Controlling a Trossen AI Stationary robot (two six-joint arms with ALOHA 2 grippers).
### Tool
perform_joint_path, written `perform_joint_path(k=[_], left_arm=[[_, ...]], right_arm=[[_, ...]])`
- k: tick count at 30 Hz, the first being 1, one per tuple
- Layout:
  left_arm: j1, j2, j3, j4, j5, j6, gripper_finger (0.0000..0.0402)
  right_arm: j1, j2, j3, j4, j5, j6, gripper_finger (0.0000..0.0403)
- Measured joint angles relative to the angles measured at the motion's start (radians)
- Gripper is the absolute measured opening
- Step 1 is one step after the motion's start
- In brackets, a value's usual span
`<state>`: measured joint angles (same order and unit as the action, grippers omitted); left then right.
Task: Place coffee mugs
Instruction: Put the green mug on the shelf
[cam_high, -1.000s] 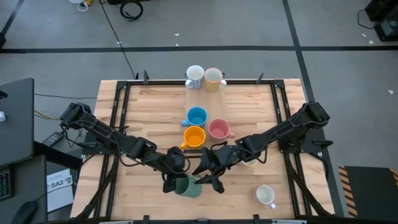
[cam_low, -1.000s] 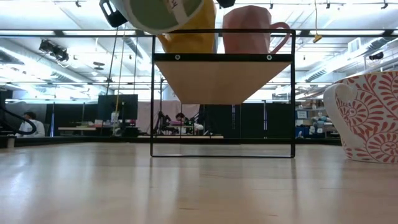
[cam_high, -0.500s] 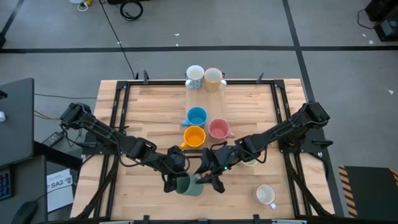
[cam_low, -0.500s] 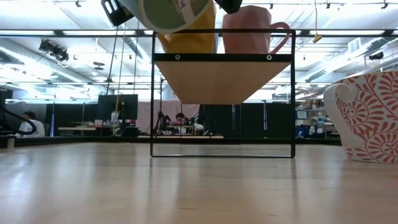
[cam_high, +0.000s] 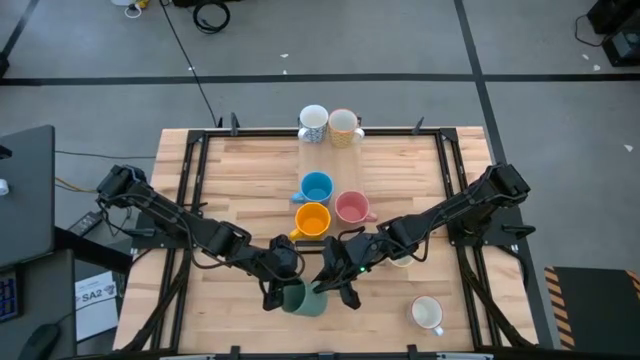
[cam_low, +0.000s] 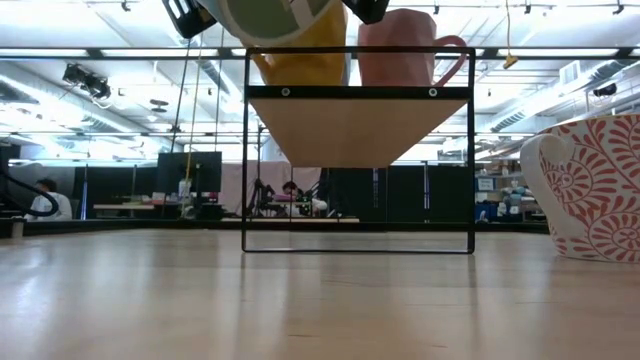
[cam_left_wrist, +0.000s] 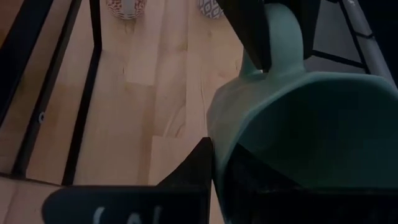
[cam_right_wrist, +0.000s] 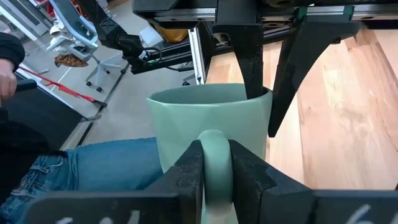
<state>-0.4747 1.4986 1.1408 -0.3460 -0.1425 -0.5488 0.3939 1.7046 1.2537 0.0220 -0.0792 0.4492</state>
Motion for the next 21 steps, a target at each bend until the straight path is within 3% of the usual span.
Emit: perform_joint_path(k=[9, 21], left_arm=[[0.0, 0.0, 0.0, -0.003, -0.001, -0.004, 0.0033], [0.001, 0.0, 0.0, -0.004, 0.01, -0.015, 0.0082]], right_arm=[[0.0, 0.0, 0.0, 0.0, 0.0, 0.003, 0.0067], [0.002, 0.0, 0.0, -0.001, -0.006, 0.002, 0.0061]])
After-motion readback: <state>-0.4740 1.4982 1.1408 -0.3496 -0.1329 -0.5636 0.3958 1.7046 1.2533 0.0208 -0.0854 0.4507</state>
